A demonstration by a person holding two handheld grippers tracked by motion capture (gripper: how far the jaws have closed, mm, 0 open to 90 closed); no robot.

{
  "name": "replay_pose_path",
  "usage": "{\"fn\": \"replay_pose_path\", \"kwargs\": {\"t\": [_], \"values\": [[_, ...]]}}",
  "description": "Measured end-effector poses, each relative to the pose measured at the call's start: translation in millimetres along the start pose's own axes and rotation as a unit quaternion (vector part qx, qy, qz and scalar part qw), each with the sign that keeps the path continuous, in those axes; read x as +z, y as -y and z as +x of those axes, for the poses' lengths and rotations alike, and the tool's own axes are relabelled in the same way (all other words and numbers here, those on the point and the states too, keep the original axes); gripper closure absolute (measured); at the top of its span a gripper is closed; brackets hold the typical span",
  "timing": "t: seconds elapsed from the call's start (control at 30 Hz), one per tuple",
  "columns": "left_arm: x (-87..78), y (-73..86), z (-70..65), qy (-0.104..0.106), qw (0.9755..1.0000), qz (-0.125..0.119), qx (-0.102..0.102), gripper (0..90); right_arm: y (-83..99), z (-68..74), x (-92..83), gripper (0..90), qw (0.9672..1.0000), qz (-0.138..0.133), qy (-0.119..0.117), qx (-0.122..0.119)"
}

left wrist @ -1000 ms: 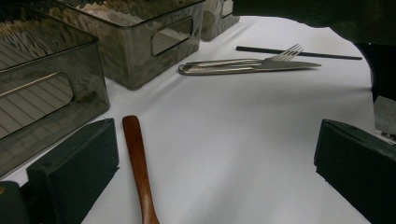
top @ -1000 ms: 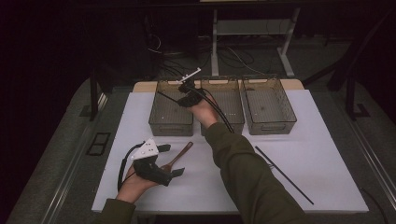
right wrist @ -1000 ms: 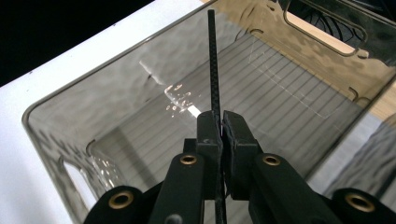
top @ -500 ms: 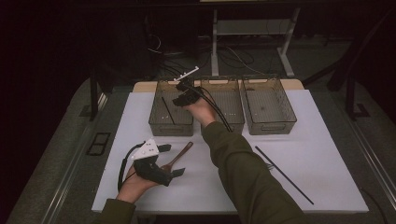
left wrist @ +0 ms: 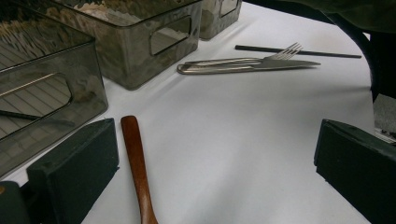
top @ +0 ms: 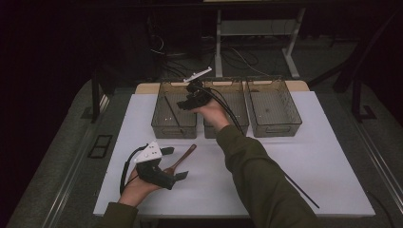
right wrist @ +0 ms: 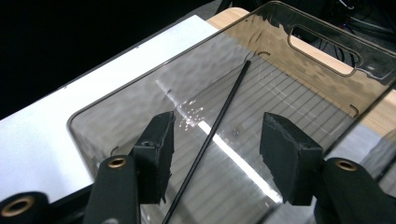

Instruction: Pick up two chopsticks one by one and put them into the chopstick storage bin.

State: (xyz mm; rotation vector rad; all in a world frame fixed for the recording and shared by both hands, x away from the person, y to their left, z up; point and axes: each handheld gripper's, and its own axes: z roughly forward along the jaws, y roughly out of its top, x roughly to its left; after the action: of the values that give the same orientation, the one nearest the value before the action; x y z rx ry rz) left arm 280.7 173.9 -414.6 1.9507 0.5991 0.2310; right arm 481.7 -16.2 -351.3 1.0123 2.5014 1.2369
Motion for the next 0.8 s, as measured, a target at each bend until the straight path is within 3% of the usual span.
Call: {"fn": "replay_pose_path", "kwargs": {"t": [0.23,0.3,0.57,0.7,0.8], "values": [[0.4,0.3,-0.1,-0.003,1.0,0.002,0.001,0.0,14.3,-2.1,-26.0,41.4,0.9997,-0.005,-0.022,-0.007],[0.9,0.4,-0.3,-0.003,1.0,0.003,0.0,0.0,23.4,-3.8,-42.7,39.9,0.9994,-0.006,-0.033,-0.007],[0.9,0.6,-0.7,-0.005,1.0,0.005,-0.002,0.0,47.3,-8.8,-78.8,41.2,0.9993,-0.02,-0.031,-0.008],[0.8,1.0,-0.7,-0.004,1.0,0.003,-0.005,0.0,64.6,-15.0,-104.5,48.2,0.9993,-0.016,-0.034,0.007],[1.1,1.1,-0.3,-0.005,1.0,0.002,-0.007,0.0,72.3,-17.5,-115.1,50.2,0.9995,-0.017,-0.027,0.004]]}}
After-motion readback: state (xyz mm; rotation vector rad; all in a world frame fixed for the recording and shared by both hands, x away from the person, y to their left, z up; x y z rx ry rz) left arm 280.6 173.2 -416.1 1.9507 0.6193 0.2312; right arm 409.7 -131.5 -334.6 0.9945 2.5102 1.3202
